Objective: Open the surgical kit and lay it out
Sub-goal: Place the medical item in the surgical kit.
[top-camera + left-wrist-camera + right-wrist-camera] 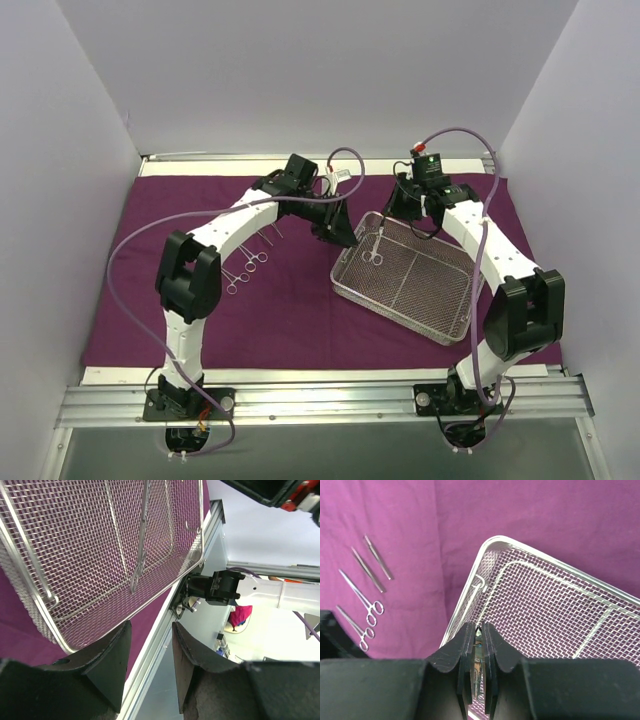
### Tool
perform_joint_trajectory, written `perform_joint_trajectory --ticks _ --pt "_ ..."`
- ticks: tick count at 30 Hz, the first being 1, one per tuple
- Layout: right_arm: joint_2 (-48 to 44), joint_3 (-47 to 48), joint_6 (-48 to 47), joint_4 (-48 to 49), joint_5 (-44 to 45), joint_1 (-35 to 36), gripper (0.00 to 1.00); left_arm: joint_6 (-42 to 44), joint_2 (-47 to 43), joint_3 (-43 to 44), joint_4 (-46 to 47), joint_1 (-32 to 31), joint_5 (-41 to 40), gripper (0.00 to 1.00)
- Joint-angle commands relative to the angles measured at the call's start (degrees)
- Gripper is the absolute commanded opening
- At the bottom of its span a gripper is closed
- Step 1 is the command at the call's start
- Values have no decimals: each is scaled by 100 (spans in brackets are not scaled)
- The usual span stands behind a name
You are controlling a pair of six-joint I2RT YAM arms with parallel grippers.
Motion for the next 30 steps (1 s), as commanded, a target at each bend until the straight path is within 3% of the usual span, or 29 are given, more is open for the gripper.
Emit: perform_joint_trajectory --ticks 1,10,30 --pt "-348 105 -4 14 -288 -24 0 37 111 169 262 -163 182 47" --pt "-550 61 14 -13 -560 -24 0 152 155 239 130 -330 -205 47" --pt "-498 0 5 101 -780 -94 0 178 402 477 24 -418 -64 45"
